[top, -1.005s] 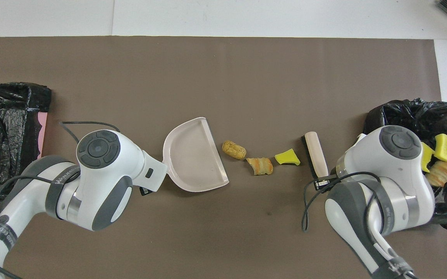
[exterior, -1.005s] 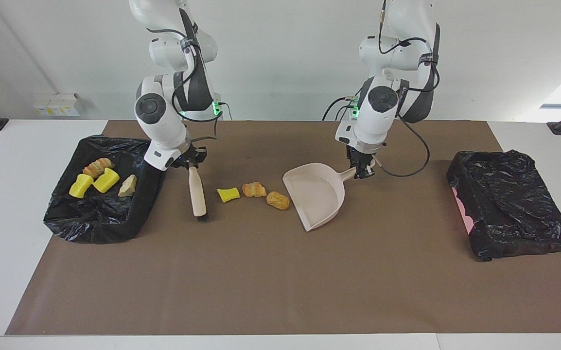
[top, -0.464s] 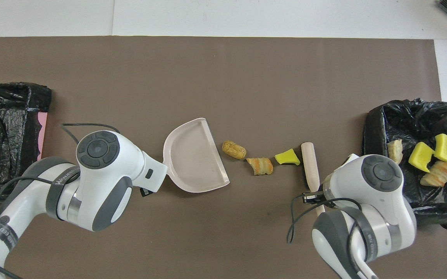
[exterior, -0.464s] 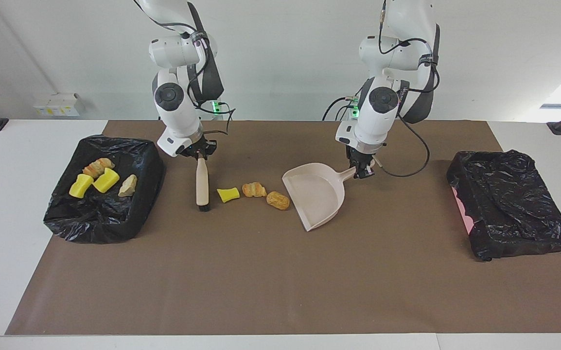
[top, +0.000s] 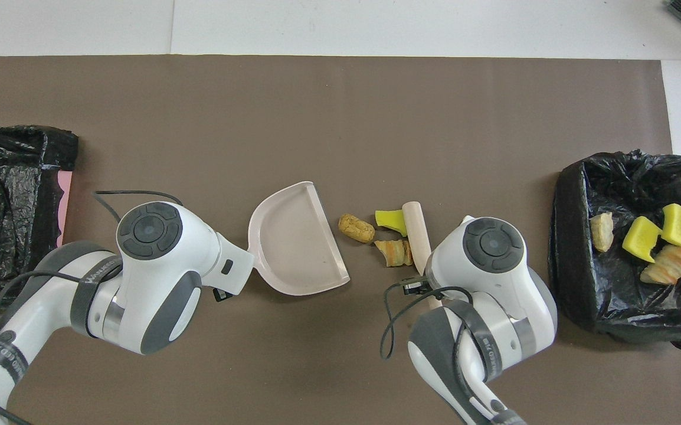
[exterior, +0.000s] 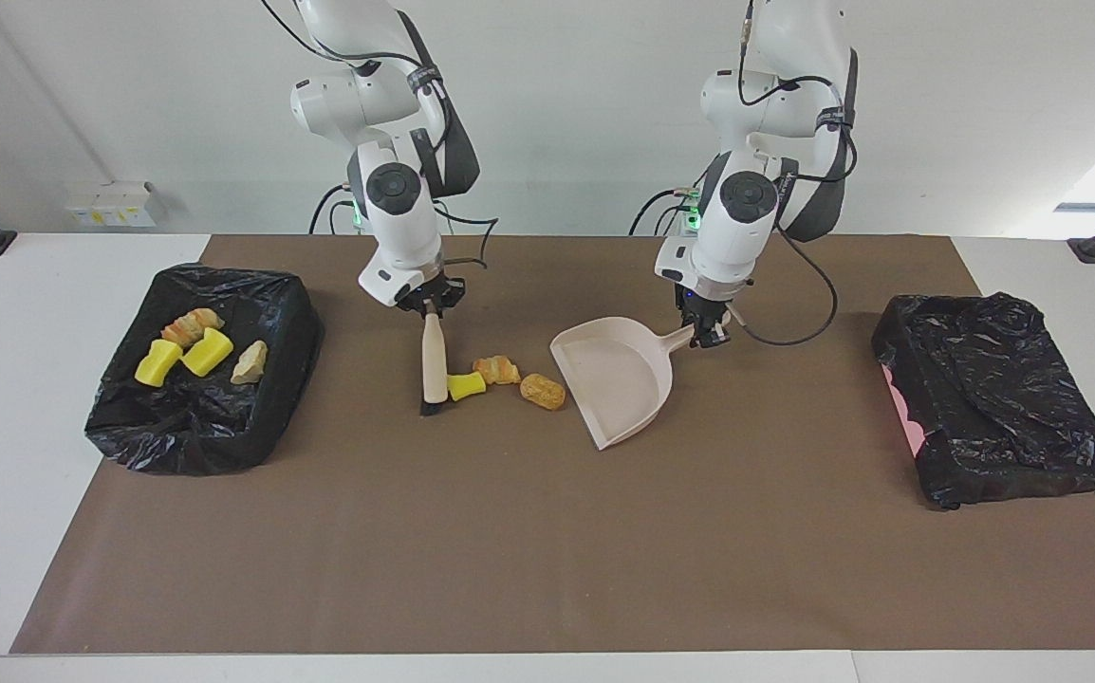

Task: Sweep and dump trash in bin
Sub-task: 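Sweep the three pieces into the dustpan with the brush in the right gripper, then lift the dustpan with the left gripper while the right gripper withdraws the brush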

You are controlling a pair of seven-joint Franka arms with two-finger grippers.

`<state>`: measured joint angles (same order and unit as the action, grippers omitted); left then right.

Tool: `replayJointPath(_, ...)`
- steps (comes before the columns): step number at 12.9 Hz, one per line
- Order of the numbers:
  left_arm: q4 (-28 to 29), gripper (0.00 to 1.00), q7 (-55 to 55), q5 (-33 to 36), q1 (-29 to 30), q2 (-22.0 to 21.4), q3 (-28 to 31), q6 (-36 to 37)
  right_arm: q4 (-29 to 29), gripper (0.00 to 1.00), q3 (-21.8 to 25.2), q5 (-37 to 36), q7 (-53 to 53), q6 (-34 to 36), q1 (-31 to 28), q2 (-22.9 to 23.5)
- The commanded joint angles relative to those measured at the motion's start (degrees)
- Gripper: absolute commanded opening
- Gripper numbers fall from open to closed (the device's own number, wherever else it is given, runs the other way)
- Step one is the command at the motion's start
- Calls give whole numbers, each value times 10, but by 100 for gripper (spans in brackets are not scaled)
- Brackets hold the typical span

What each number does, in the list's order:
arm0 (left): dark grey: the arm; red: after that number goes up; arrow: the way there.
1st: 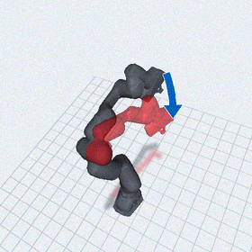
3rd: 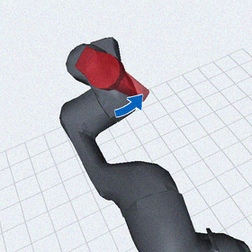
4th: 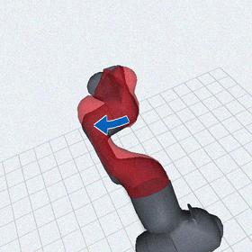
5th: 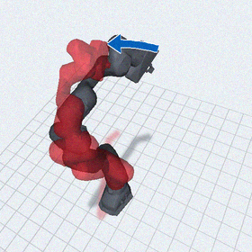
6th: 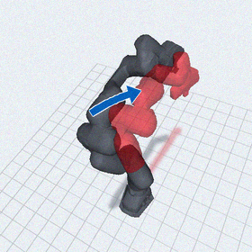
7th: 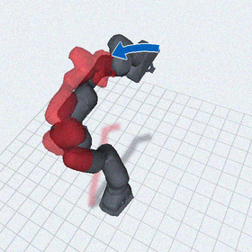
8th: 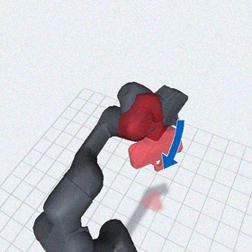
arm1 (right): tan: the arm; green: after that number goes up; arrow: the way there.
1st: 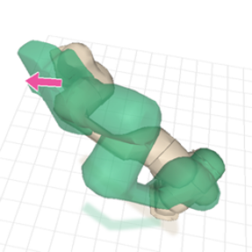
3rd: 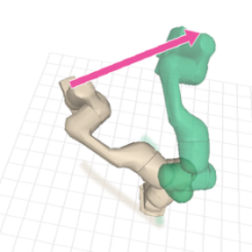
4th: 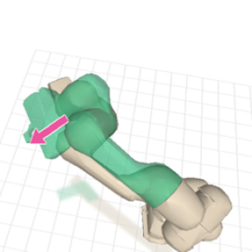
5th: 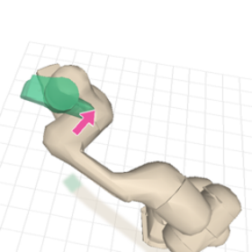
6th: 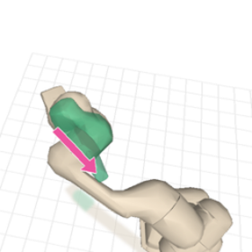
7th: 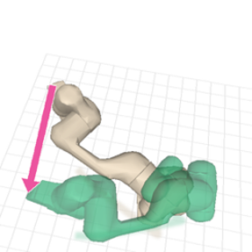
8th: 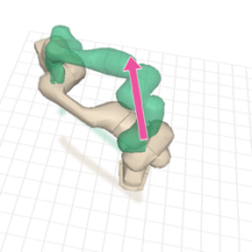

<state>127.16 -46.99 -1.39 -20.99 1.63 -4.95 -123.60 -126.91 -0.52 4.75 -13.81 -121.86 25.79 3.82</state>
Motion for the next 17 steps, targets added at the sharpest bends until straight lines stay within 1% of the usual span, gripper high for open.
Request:
replayJointPath(1, 23, 0, -8, -5, -8, -18, 6, -9, 54, 0, -3, 36, -5, 10, 41, 45)
replayJointPath(4, 24, 0, -6, -5, -8, -18, 6, -9, 89, 0, -4, 80, -3, 9, 88, 63)
replayJointPath(6, 24, 0, -6, -5, -8, -18, 6, -9, 104, 0, -4, 130, 5, -1, 106, 68)
replayJointPath(7, 24, 0, -6, -5, -7, -18, 6, -9, 105, 0, -4, 152, 29, -8, 109, 69)
replayJointPath(8, 24, 0, -5, -5, -7, -18, 6, -9, 107, 0, -3, 159, 40, -7, 109, 70)
replayJointPath(10, 24, 0, -4, -12, -7, -18, 6, -9, 107, 0, 0, 149, 41, 16, 100, 64)
replayJointPath(12, 27, 0, -3, -26, -6, -19, 6, -10, 105, 0, 4, 145, 41, 67, 64, 44)
replayJointPath(14, 38, 0, 21, -38, -5, -25, 6, -18, 105, 0, 3, 100, 41, 100, 27, 23)
replayJointPath(15, 42, 0, 44, -40, -3, -27, 6, -20, 102, 0, 3, 78, 40, 107, 17, 19)
replayJointPath(17, 39, 0, 137, -40, 0, -28, 6, -19, 103, 0, 4, 59, 31, 120, 11, 4)
